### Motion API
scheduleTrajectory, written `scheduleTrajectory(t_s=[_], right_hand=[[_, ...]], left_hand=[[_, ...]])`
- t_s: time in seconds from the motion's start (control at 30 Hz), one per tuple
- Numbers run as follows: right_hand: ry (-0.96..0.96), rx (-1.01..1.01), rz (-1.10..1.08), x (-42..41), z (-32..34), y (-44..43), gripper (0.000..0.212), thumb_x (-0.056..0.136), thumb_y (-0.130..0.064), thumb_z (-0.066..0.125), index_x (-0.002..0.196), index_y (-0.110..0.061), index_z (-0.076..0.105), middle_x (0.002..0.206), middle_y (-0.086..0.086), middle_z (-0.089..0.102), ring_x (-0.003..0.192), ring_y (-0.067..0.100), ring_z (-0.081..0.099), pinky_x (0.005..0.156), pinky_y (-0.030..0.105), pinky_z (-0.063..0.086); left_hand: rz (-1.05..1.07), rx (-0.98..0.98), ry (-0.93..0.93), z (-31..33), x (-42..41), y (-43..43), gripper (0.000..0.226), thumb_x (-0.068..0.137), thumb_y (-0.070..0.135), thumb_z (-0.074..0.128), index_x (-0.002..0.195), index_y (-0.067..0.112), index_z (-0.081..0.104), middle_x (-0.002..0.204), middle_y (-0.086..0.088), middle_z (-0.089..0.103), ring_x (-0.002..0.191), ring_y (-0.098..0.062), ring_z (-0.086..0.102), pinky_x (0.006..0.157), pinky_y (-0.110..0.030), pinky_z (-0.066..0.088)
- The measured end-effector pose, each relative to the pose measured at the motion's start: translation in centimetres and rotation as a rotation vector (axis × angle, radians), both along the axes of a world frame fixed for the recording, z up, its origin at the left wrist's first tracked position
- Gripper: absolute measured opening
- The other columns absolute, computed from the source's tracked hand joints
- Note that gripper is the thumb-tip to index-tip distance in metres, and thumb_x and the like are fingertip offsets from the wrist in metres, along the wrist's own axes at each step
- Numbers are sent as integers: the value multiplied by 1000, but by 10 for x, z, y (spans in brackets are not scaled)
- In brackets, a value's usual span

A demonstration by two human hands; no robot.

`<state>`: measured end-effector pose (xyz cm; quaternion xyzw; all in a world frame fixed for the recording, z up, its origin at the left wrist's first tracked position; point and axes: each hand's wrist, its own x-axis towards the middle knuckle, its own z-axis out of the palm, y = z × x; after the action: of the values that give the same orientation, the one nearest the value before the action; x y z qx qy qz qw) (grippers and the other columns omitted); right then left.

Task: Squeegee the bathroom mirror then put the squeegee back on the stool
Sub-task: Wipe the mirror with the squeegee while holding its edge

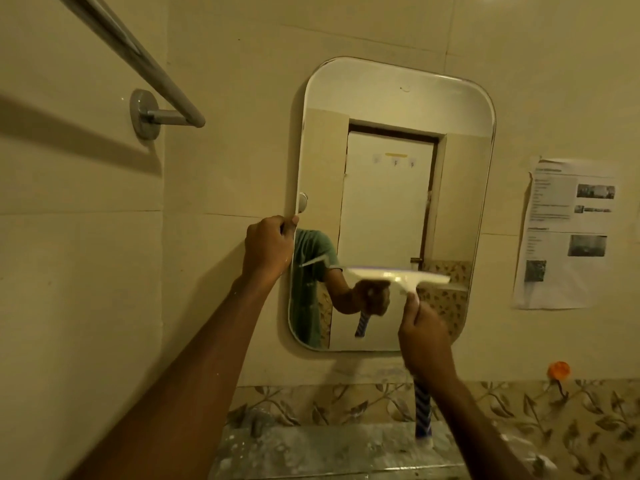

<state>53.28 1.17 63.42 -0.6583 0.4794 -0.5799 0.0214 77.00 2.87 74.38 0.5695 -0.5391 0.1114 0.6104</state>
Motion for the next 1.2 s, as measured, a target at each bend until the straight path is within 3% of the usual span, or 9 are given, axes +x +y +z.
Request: scheduleTrajectory(t_s=[0.1, 0.2, 0.27, 0.37, 0.57, 0.7, 0.9, 1.1, 1.2], right_hand=[[31, 102, 10, -12, -25, 11, 51, 101, -40, 27, 76, -13, 62, 62, 5, 63, 54, 18, 60, 51, 39, 53], [-6, 117, 58, -35, 8, 6, 51, 101, -41, 29, 75, -9, 59, 64, 10, 61, 51, 26, 55, 52, 46, 53], [-58, 76, 88, -53, 46, -4, 49, 102, -41, 29, 76, -11, 57, 68, 11, 62, 56, 28, 59, 54, 44, 54], [-14, -11, 79, -69, 73, -19, 47, 103, -38, 29, 70, -16, 55, 65, 4, 60, 54, 17, 58, 47, 25, 43], [-40, 66, 1, -57, -29, -24, 44, 103, -37, 28, 73, -19, 55, 61, 4, 59, 50, 20, 58, 41, 27, 43], [9, 137, 27, -65, -36, -12, 48, 102, -41, 29, 67, -18, 53, 56, 5, 55, 45, 19, 51, 42, 26, 38], [-107, 86, 99, -93, 51, -28, 56, 100, -47, 27, 79, -6, 58, 62, 9, 59, 42, 16, 54, 36, 24, 45], [-213, 186, 55, -72, -43, -20, 57, 99, -45, 29, 69, -3, 53, 55, 15, 50, 40, 20, 43, 41, 29, 39], [-133, 246, 12, -73, -62, -5, 58, 96, -47, 28, 59, -7, 47, 49, 9, 44, 41, 19, 40, 44, 28, 33]], left_hand=[[72, -18, -54, -4, -3, 0, 41, 100, 36, 45, 93, 2, 68, 82, -15, 68, 69, -18, 54, 60, -29, 40], [84, 0, -54, -14, -1, -1, 42, 100, 37, 43, 92, 3, 67, 79, -12, 65, 73, -25, 60, 62, -32, 44], [87, 14, -58, -26, 0, -1, 43, 100, 38, 43, 88, 5, 66, 73, -9, 62, 72, -28, 61, 61, -31, 43], [93, 24, -49, -43, 1, -3, 43, 100, 40, 42, 84, 7, 64, 72, -10, 63, 66, -25, 59, 58, -32, 45], [111, -8, -55, -52, 1, -7, 42, 100, 39, 44, 73, 9, 59, 60, 0, 51, 52, -12, 44, 46, -23, 25], [102, -11, -44, -51, 0, -4, 46, 99, 40, 44, 75, 5, 61, 61, -4, 52, 59, -21, 49, 56, -28, 31], [64, -19, -36, -52, 3, -5, 41, 99, 43, 44, 68, 16, 52, 60, -5, 57, 58, -25, 58, 55, -32, 47], [60, -24, -33, -51, 1, -5, 40, 99, 41, 44, 68, 16, 53, 58, -2, 53, 56, -22, 56, 52, -29, 40], [40, -15, -15, -49, 0, -1, 42, 98, 42, 45, 71, 13, 58, 60, -5, 57, 59, -26, 60, 56, -36, 50]])
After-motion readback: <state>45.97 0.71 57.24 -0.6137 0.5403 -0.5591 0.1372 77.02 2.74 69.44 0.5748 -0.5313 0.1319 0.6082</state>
